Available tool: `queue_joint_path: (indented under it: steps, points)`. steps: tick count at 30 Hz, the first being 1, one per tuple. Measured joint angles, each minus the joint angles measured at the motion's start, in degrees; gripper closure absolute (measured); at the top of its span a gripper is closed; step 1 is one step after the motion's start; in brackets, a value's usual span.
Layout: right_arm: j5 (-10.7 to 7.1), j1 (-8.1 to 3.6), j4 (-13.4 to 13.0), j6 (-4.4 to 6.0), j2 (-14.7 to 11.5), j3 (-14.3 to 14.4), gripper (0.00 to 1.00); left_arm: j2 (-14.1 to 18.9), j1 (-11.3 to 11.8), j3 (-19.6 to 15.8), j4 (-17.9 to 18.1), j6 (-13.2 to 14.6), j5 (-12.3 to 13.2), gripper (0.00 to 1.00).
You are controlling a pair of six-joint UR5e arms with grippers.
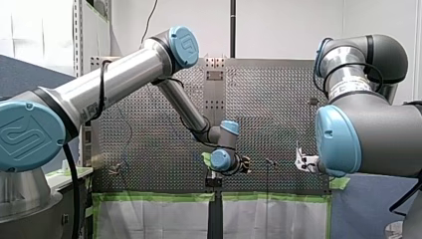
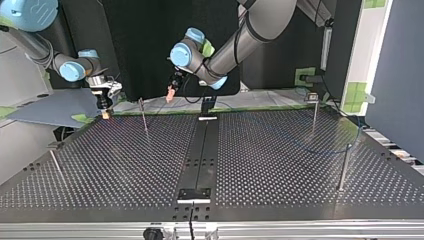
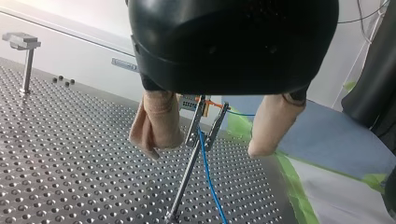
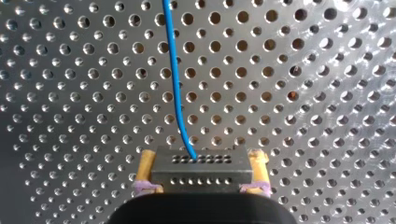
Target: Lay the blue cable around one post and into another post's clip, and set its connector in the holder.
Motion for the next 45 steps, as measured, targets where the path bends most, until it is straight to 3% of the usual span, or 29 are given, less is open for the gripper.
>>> queue_joint_path:
  steps: [29, 39, 45]
  points:
    - [-0.01, 0.17, 0.13, 0.00, 0.01, -0.02, 1.00, 0.08, 0.10, 0.00, 0.00, -0.18, -0.18, 0.00]
    - [-0.06, 0.18, 0.09, 0.00, 0.01, -0.01, 1.00, 4.28, -0.69, -3.51, 2.83, -0.43, -4.23, 0.00]
    - [-0.37, 0.22, 0.11, 0.00, 0.01, -0.03, 1.00, 7.20, -1.88, -6.41, 5.74, 1.57, -7.13, 0.00]
